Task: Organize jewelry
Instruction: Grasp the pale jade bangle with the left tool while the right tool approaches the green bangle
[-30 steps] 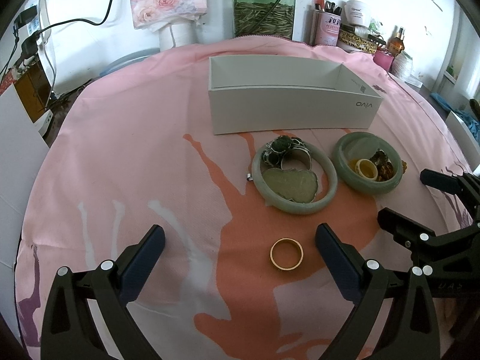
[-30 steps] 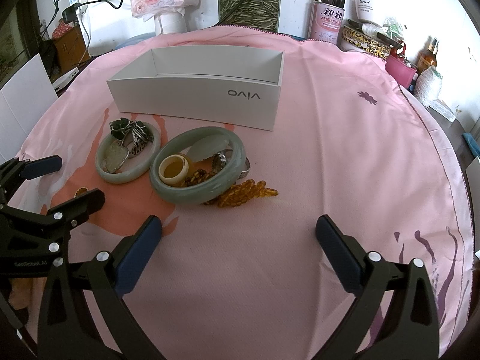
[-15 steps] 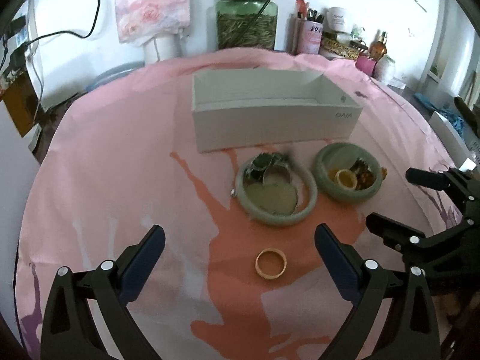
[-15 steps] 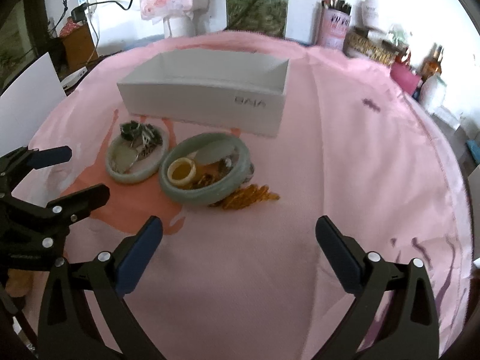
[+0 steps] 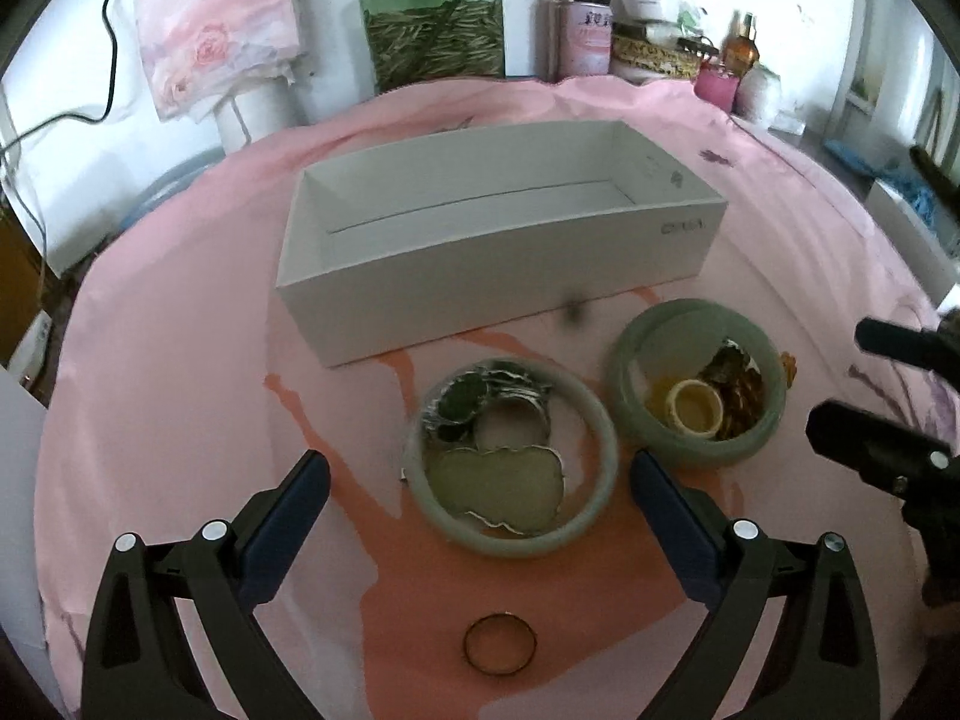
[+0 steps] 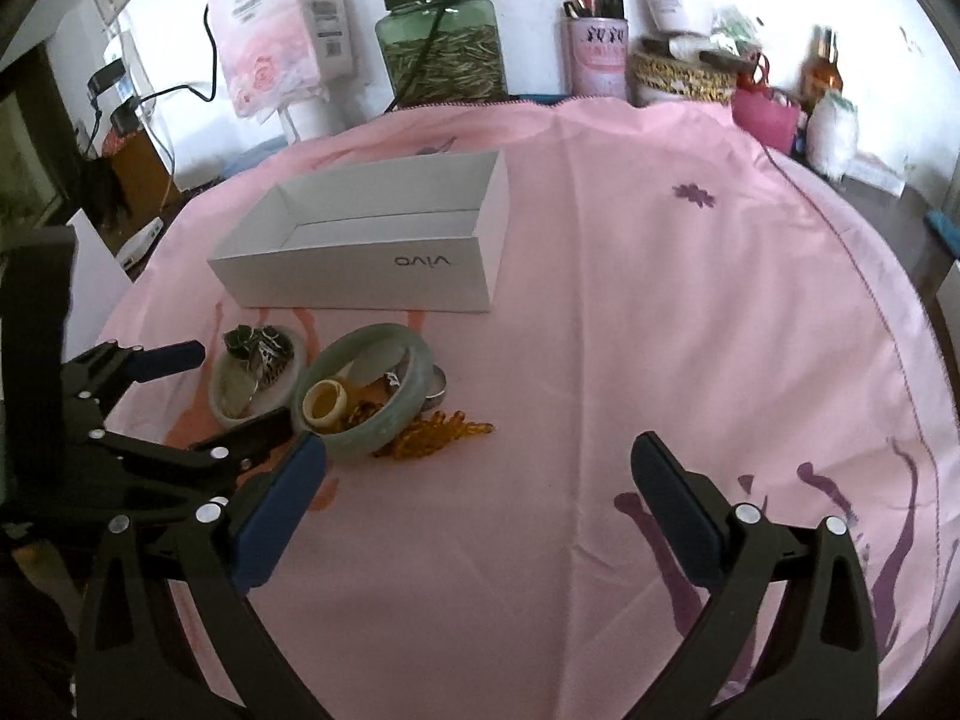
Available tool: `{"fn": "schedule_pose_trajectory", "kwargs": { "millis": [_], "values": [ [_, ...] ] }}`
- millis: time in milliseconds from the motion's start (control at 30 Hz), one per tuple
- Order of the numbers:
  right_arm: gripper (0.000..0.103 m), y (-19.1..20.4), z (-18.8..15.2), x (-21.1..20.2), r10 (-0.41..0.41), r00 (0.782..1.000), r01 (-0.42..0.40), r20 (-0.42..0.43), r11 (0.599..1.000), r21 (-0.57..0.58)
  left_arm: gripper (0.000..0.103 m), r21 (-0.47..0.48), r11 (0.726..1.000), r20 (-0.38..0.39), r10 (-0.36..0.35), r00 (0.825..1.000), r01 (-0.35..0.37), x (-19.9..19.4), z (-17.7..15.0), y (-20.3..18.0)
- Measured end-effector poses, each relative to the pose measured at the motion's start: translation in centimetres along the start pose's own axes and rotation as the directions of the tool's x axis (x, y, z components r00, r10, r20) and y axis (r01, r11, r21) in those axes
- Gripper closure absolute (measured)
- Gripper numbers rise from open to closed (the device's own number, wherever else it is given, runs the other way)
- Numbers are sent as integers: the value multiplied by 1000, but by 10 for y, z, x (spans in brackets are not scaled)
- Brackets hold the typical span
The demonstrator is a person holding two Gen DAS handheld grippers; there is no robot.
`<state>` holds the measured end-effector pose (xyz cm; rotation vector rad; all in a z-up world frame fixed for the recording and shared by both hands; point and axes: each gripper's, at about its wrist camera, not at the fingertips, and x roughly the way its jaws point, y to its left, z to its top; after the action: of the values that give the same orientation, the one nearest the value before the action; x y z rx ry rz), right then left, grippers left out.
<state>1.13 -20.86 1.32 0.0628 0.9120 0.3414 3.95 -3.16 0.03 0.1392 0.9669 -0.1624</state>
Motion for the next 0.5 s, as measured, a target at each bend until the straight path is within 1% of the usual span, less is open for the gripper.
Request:
{"fn": "schedule_pose_trajectory", "kwargs": {
  "millis": [100,167,233,367,500],
  "values": [
    [6,-1,0,2,19,1000,-19,-12,1000,14,5,-60,998,-6,10,1000,-11,1,0,18],
    [6,-2,-1,3,13,1000,-13,-10,1000,11,5,-109,994,-6,-12,1000,11,-1,-2,32],
    [6,-1,-1,3,9,1000,-9,-8,1000,7,5,-126,992,4,-25,1000,26,-6,-6,38],
    [6,0,-2,7,12,1000,-12,-16,1000,0,6,-94,995,35,-7,999,10,-12,-7,31],
    [6,4,-4,10,-10,1000,10,-14,1000,-23,13,-27,1000,46,8,999,-7,-9,-2,14]
  ]
}}
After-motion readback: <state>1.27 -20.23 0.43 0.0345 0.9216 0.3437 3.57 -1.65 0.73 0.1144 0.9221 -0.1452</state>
